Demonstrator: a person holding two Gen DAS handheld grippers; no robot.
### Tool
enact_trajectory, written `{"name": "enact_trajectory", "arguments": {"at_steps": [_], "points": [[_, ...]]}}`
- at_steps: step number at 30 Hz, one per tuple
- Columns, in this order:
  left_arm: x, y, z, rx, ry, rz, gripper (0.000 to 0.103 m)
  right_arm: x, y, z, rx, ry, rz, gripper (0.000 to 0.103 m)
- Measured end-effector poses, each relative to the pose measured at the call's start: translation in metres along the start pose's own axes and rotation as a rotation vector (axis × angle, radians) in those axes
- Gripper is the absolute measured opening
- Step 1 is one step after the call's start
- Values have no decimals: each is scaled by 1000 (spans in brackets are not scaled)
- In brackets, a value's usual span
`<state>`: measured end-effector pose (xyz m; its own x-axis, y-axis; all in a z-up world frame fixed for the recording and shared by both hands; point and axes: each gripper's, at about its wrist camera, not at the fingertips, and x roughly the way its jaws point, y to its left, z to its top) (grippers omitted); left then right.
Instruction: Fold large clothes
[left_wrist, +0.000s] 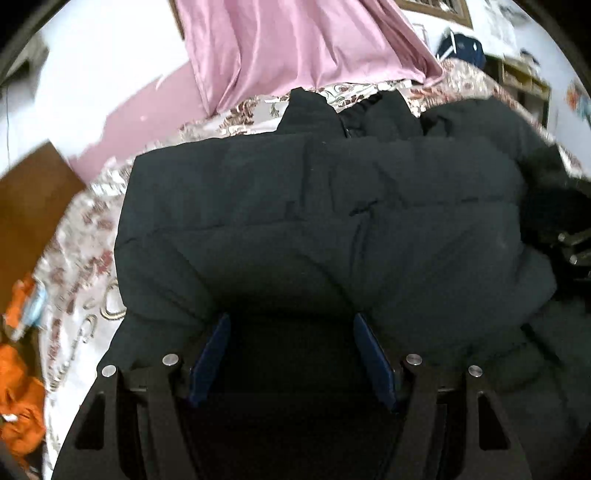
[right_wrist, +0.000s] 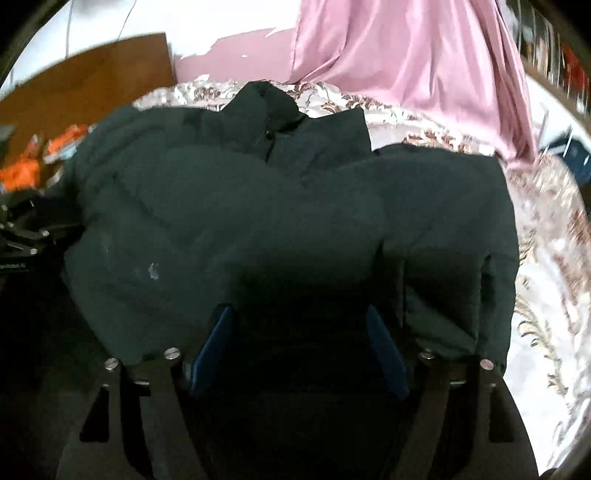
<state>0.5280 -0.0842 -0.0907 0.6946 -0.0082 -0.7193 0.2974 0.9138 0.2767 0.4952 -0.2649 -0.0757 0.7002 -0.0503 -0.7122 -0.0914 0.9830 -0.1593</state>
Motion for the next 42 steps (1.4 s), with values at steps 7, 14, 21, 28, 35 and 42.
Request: {"name": "enact_trajectory", "arguments": {"at_steps": [7,14,21,28,35,42], "points": [[-4,5,-1,-1,-24,-13,67,2,1,-1,1,-16,-17,72],[-21,41,33,-168,26,-242,69,-13,-15,7,100,-45,123,73],[7,33,95,-199,74,-369,69,-8,-40,53,120,-25,160,73],[50,-12,91,7,198,-255,69,19,-26,69,-21,63,101,73],[56,-27,76,86,145,-189,69,32,-19,54,-80,75,52,81],[43,-2,95,110,134,-331,69,26,-35,78,-84,149,175,84]]}}
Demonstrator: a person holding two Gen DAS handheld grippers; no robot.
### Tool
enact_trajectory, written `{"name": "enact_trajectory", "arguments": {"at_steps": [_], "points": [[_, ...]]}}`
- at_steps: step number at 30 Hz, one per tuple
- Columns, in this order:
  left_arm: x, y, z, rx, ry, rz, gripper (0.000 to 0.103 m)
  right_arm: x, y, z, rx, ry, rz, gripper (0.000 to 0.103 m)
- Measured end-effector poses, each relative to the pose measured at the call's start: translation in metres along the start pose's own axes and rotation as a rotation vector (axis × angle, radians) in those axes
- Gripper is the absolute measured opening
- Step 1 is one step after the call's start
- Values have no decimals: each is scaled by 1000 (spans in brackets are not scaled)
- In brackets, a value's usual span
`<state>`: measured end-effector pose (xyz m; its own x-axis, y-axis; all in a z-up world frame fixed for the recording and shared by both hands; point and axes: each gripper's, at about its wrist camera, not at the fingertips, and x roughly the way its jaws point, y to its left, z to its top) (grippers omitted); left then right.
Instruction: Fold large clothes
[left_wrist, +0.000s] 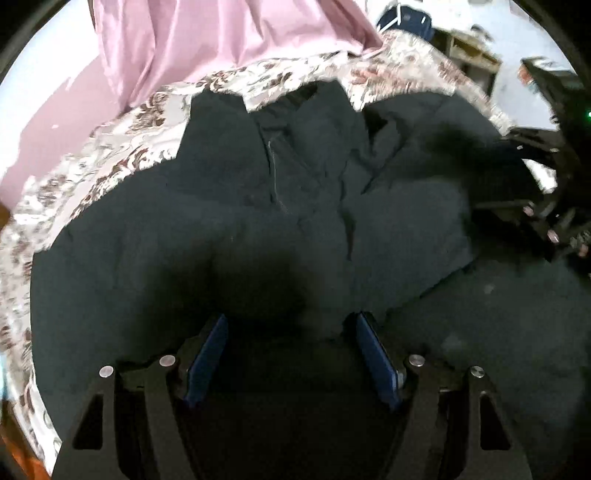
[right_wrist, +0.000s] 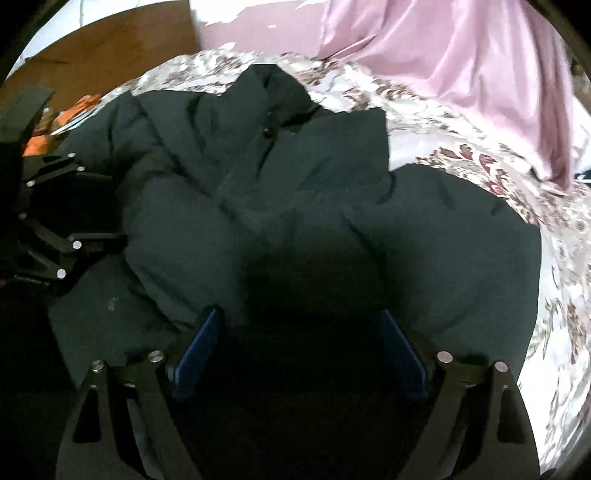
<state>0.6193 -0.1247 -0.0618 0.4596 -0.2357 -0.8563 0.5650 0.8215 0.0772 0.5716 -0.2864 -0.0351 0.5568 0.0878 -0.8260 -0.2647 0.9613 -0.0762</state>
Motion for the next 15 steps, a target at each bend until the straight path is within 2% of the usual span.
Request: {"name": "enact_trajectory", "arguments": {"at_steps": [3,5,10,13,15], "points": [[-19,21,23,-25,-93,0,69,-16,-19,24,69,-50,42,84],[-23,37,44,-66,-143,20,71,-19,-36,47,166,-81,62,84],[-1,78,92,-231,-167,7,72,3,-71,95,403,-149,101,84],[11,100,115,-324,-200,-41,72,26,-77,111,493,-170,100,82],[22,113,128,-381,-200,-72,72,41,-80,120,525,-177,95,71]]}}
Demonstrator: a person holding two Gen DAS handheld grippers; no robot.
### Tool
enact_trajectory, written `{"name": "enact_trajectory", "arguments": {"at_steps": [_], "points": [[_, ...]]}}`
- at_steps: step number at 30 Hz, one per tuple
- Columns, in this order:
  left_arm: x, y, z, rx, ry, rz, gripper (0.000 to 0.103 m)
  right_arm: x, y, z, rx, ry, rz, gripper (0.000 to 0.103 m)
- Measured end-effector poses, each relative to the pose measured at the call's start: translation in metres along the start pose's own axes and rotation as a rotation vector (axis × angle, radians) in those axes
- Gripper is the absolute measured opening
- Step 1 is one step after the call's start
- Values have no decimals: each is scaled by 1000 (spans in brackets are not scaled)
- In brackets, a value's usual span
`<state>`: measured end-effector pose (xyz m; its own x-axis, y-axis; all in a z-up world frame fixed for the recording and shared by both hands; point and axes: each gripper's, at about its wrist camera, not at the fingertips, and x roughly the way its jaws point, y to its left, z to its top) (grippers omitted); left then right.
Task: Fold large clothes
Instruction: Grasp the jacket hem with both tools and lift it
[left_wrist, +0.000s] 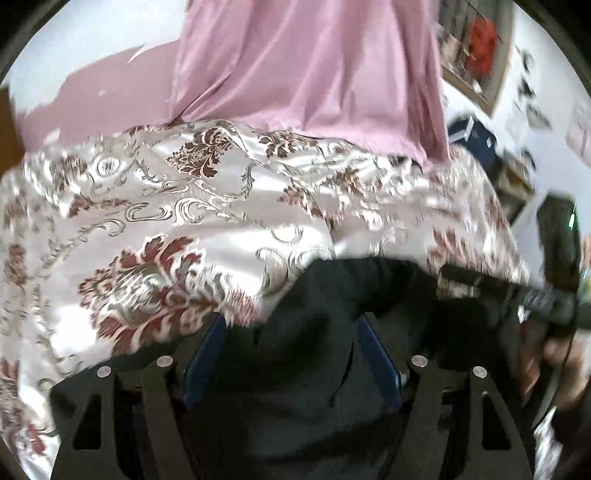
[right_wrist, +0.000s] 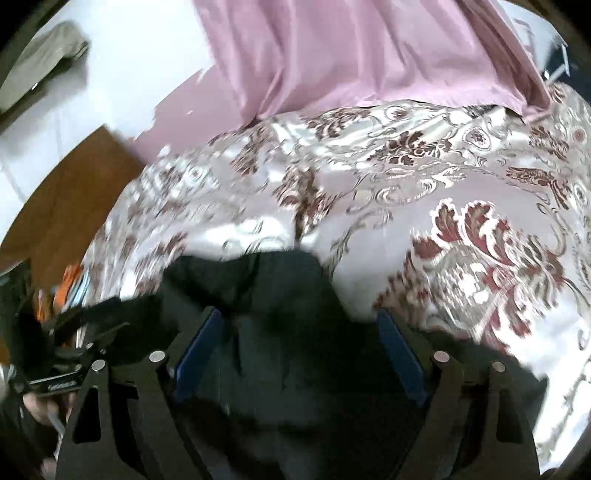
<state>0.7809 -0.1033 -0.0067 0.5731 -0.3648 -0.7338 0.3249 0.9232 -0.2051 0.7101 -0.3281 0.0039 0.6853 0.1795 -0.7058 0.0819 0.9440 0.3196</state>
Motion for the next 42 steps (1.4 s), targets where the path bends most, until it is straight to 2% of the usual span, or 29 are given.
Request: {"name": "enact_trajectory", "arguments": {"at_steps": [2,4,6,8,9,10,11,12,14,16,19,23,26,30,34,42], "points": [[18,0,13,-4,46,11,71,22,-1,7,31,26,-8,62],[32,-2,20,2,79,53,70,41,-3,13,55,67,-20,57],[46,-5,26,-9,110,63,70,51,-3,17,61,88,-26,57],[57,-9,27,-19,137,85,65,58,-2,19,59,92,-38,55],[61,-11,27,-22,147,99,56,62,-2,20,59,95,-44,52],[63,-12,27,-31,149,103,45,65,-3,20,62,109,-52,43],[63,-10,27,-58,136,98,43,68,-4,20,71,117,-60,33],[63,-7,28,-93,125,85,40,68,-6,19,81,122,-64,30],[61,-1,28,-155,120,35,16,66,-6,17,90,100,-71,17],[56,1,28,-190,102,4,10,58,-7,16,90,58,-68,9],[41,0,25,-180,57,-18,8,42,-8,13,101,3,-28,7],[1,19,13,-224,-34,-117,7,8,-7,7,70,-66,26,6],[-23,37,2,-257,-62,-157,6,-21,-7,-1,22,-93,51,5],[-42,49,-15,-270,-51,-218,6,-50,-3,-14,-93,-98,43,5],[-54,40,-29,-207,-32,-210,6,-68,3,-26,-179,-76,27,5],[-76,45,-78,-166,-10,-283,6,-92,-5,-62,-204,-56,111,5]]}}
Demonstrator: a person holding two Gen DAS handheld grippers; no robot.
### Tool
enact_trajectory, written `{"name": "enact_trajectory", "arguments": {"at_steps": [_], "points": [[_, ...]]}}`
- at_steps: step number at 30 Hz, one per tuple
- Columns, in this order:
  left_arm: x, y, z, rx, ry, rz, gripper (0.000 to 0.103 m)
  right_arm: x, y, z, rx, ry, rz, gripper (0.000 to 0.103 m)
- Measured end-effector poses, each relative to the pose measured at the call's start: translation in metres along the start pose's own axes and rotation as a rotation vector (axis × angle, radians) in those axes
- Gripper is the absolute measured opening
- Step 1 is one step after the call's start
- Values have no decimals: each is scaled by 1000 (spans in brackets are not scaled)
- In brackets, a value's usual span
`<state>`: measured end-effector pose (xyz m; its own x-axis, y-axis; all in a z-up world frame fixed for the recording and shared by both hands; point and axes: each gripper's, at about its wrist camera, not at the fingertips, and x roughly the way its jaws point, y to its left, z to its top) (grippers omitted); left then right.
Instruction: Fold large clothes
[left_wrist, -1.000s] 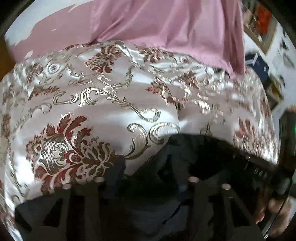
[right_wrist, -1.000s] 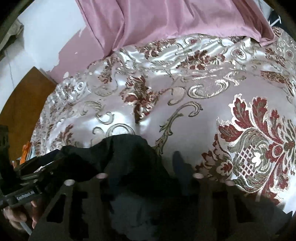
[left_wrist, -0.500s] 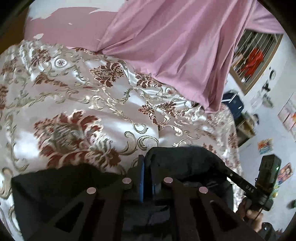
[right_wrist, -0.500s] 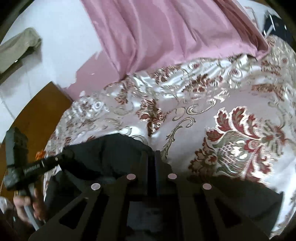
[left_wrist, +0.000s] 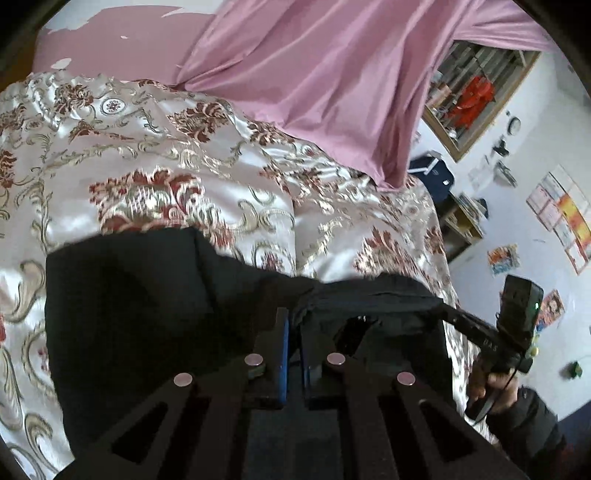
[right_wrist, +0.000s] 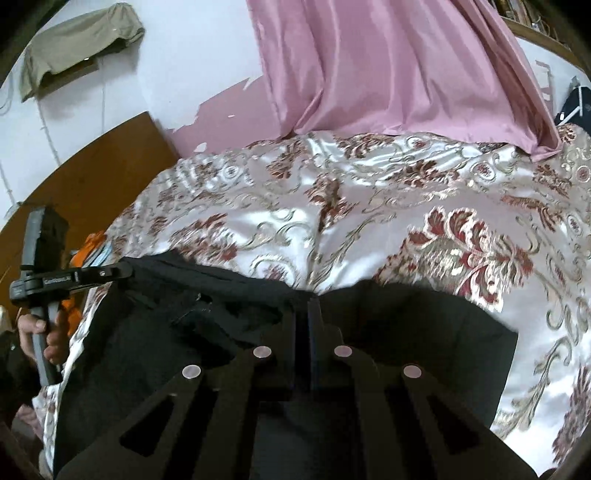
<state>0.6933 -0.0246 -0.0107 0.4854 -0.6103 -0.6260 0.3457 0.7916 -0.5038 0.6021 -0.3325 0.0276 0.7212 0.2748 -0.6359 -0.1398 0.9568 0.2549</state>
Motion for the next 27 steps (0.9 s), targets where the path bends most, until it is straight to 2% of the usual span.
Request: {"name": "enact_trajectory", "arguments": {"at_steps": [3,6,9,13,16,18,21,25,27], "points": [[-4,0,-18,45,6,1,6,-11,3,-17,-44,9,48,5],[-2,-3,-31,88,28,25,5,-15,8,-30,-86,16,61,5],[-3,0,-38,97,29,20,5,-20,11,-39,-114,26,73,6],[-6,2,-40,104,17,13,5,-37,8,-32,-86,29,134,10],[-5,0,-43,125,19,20,5,-52,8,-18,-61,-18,207,11],[-5,-2,-44,132,19,22,5,-49,9,-6,-22,-25,221,11],[-5,-6,-45,154,28,14,6,-20,12,6,38,52,165,11],[-13,-13,-43,200,45,37,8,28,17,-6,35,205,107,11],[-23,-17,-42,214,35,30,8,42,16,-16,36,244,90,11]]}}
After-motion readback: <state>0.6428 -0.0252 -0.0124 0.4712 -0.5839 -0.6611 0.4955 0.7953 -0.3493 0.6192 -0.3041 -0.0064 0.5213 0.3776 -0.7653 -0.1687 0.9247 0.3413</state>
